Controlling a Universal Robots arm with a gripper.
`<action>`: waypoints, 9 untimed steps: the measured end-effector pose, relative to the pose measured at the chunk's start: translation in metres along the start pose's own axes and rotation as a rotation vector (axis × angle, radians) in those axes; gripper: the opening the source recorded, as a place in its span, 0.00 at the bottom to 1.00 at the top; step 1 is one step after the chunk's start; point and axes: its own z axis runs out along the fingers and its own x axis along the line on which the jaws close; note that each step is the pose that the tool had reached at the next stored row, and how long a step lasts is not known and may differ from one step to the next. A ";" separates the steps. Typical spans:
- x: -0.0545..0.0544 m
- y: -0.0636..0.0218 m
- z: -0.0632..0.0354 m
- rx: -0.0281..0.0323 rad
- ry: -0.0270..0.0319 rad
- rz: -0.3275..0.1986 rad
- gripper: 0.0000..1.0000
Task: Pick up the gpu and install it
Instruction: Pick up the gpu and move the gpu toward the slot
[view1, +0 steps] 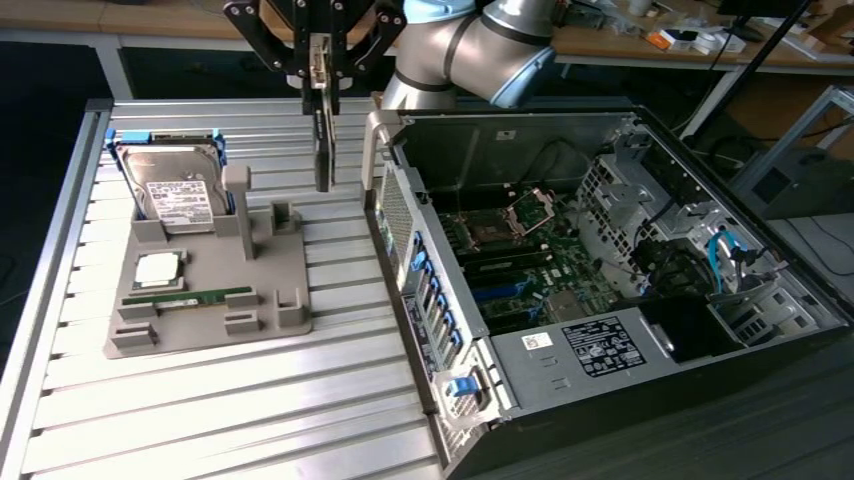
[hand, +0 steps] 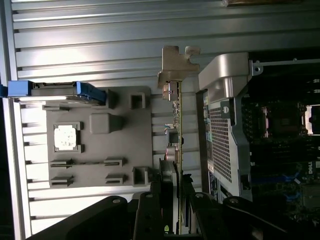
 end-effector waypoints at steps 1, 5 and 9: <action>-0.001 0.0001 0.0000 0.0000 0.0000 0.000 0.27; -0.003 0.0002 0.0001 0.0000 0.0000 0.000 0.27; -0.007 0.0006 0.0002 0.0003 0.0000 0.000 0.27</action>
